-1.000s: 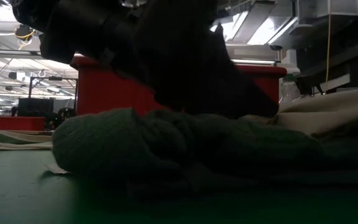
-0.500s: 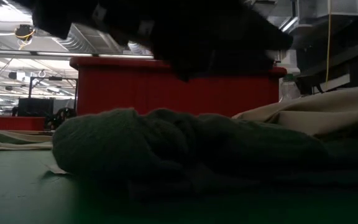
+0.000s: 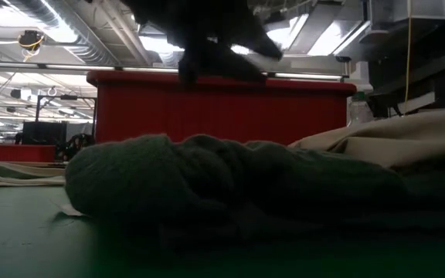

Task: Fold laundry
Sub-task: Fold the grey shorts

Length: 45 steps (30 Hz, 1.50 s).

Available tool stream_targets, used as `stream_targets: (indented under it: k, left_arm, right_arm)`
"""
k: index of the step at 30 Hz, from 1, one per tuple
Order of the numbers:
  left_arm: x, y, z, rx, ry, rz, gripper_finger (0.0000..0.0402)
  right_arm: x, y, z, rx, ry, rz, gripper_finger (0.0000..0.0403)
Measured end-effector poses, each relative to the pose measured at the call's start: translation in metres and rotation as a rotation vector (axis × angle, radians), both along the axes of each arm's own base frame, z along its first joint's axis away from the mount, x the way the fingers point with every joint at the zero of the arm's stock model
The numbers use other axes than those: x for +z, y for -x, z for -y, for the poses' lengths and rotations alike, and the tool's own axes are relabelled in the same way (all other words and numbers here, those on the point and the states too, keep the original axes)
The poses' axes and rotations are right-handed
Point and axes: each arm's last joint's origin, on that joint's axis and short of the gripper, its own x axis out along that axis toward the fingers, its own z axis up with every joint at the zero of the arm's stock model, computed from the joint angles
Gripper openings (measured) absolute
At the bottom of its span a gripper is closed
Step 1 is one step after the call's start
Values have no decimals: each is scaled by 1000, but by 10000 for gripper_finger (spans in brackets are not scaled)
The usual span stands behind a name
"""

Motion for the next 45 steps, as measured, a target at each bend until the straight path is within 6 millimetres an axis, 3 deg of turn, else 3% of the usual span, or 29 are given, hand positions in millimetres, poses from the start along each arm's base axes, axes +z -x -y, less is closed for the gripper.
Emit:
stream_targets:
  k: [7, 13, 26, 38, 41, 45]
  left_arm:
    - [-19, -15, -42, 102, 209, -72, 183]
    - [-41, -23, -61, 167, 294, -124, 183]
    - [-61, -34, -78, 232, 354, -93, 183]
    - [-79, -44, -76, 212, 425, -38, 183]
    - [-75, -46, -76, 177, 377, 3, 171]
    - [-69, -49, -75, 143, 377, 66, 124]
  right_arm:
    - [10, 1, 8, 49, 151, 87, 172]
    - [11, -1, 11, 70, 247, 175, 172]
    - [11, -4, 12, 80, 293, 244, 172]
    - [10, -9, 7, 67, 252, 298, 172]
    - [10, -10, 7, 66, 246, 305, 172]
    - [10, -11, 6, 63, 237, 316, 172]
